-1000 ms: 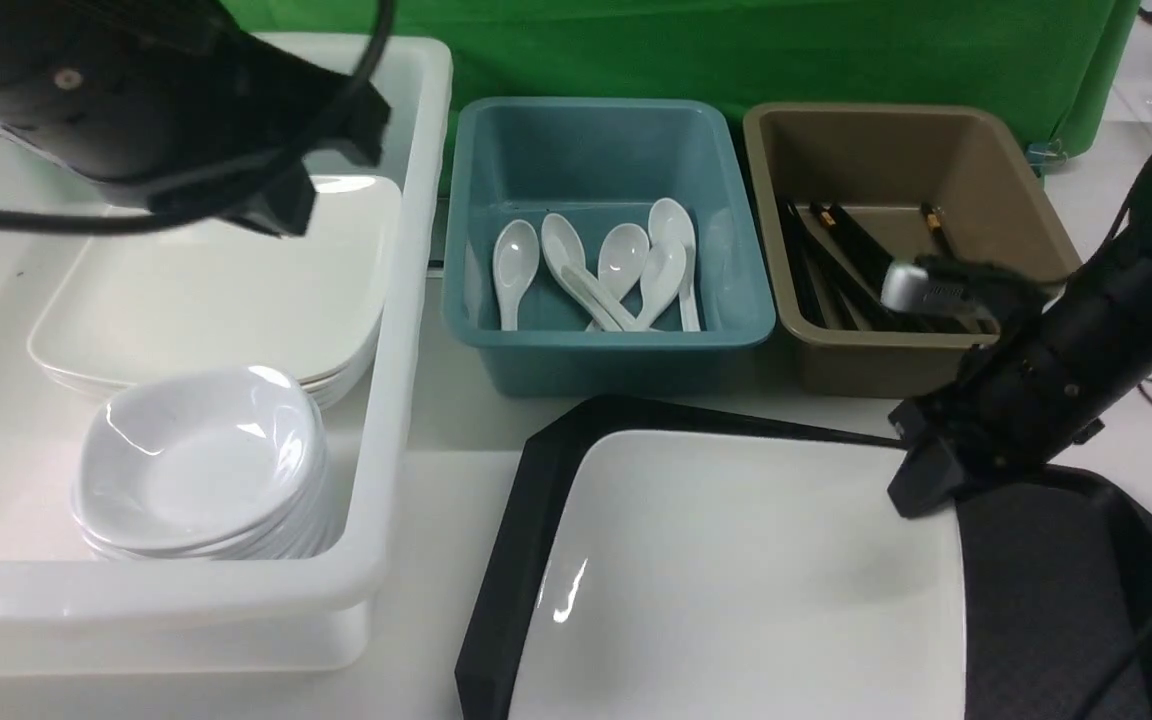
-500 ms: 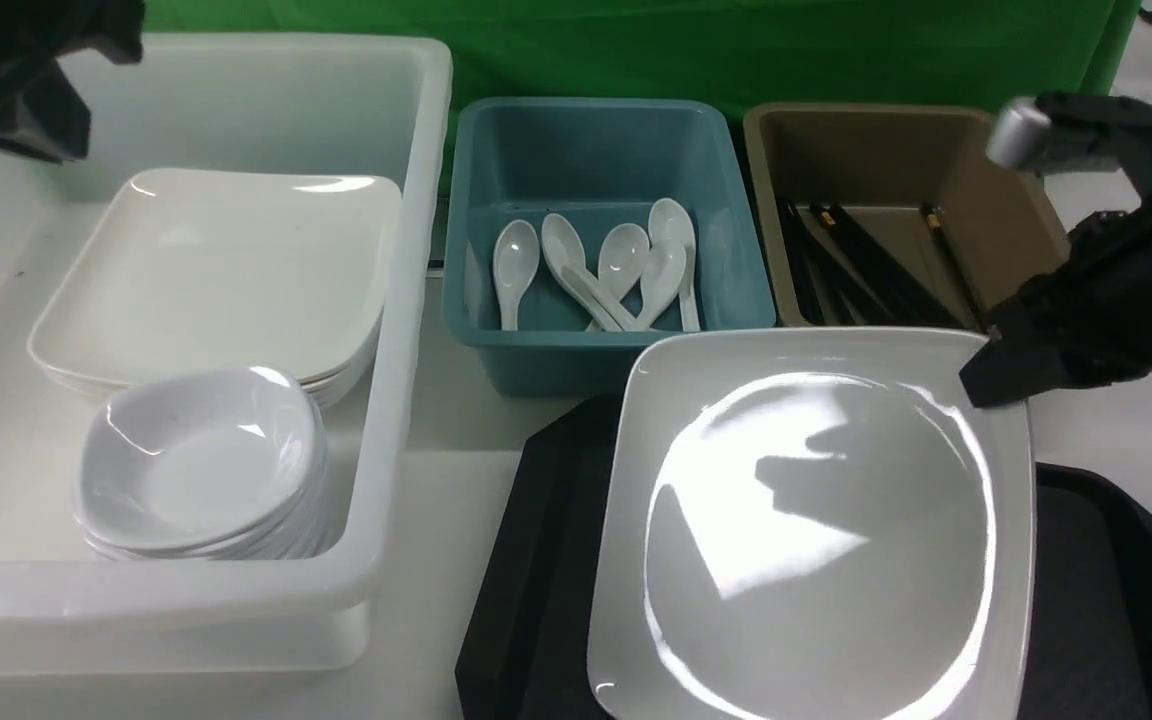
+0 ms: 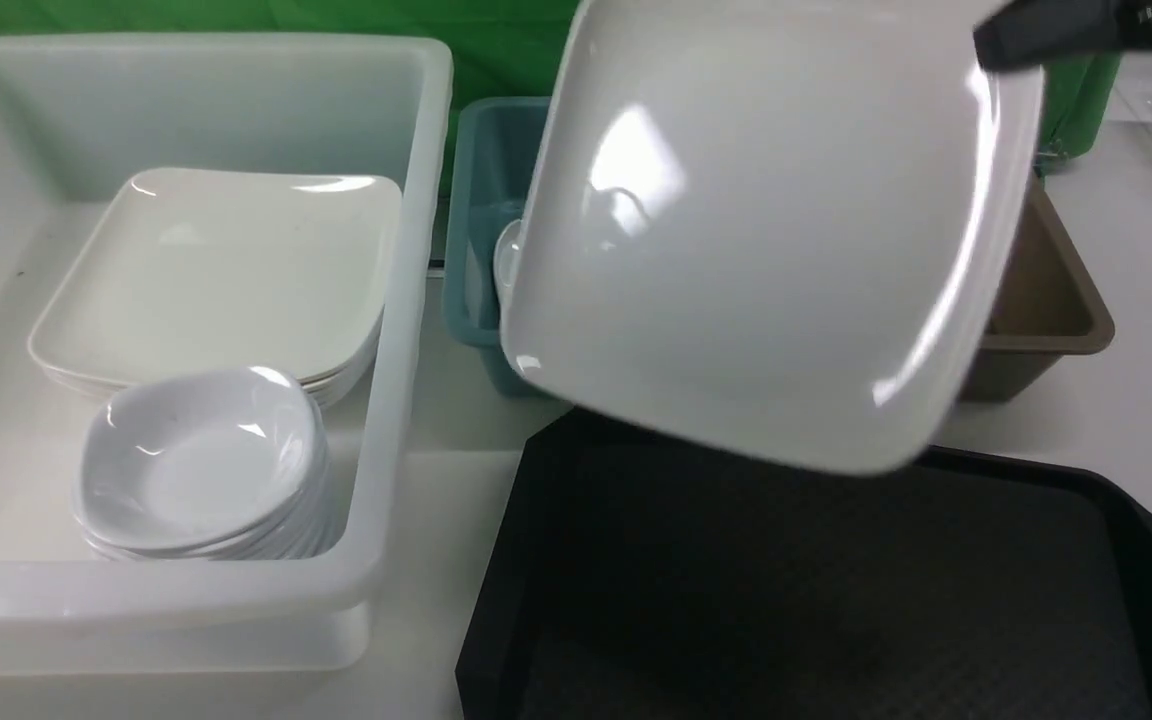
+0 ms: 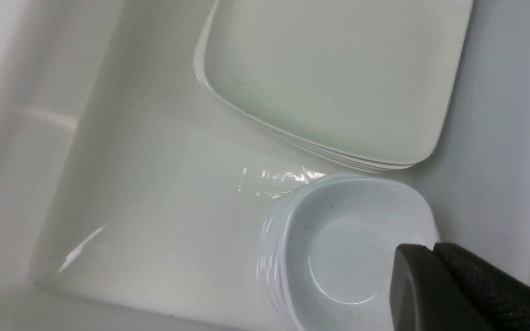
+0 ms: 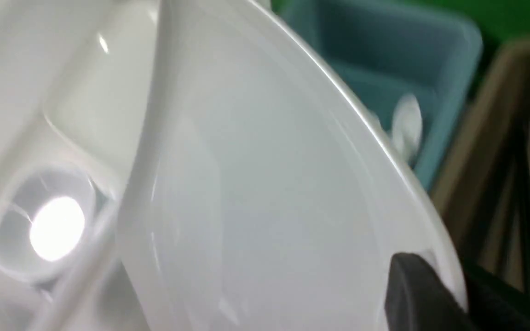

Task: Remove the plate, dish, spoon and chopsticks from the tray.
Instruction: Use the right arm to put the plate into the large storage box on the left

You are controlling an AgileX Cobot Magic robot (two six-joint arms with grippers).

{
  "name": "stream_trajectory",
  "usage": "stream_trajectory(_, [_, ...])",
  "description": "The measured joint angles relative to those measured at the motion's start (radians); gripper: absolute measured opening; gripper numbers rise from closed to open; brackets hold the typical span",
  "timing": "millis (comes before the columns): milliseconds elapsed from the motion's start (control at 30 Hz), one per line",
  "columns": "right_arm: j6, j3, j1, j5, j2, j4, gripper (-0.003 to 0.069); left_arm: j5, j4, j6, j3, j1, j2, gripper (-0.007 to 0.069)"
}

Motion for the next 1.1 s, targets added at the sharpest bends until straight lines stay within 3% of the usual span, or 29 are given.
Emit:
stream_trajectory(333, [0.049, -0.509, 0.145, -0.04, 0.386, 0.139, 0.0055, 0.0, -0.034, 0.002, 0.0, 0.001, -0.078, 0.001])
stream_trajectory(533, [0.087, -0.781, 0.265, -0.223, 0.675, 0.145, 0.0055, 0.001, -0.031, 0.002, 0.0, 0.001, -0.152, 0.001])
stream_trajectory(667, [0.146, -0.817, 0.326, -0.366, 0.773, 0.082, 0.0055, 0.001, -0.006, 0.002, 0.0, 0.001, -0.198, 0.001])
stream_trajectory(767, [0.22, -0.819, 0.356, -0.396, 0.791, -0.061, 0.0055, 0.001, 0.013, 0.002, 0.0, 0.001, -0.233, 0.001])
stream_trajectory(1100, [0.242, -0.83, 0.356, -0.411, 0.789, -0.101, 0.0055, 0.001, 0.012, 0.002, 0.0, 0.003, -0.261, 0.001])
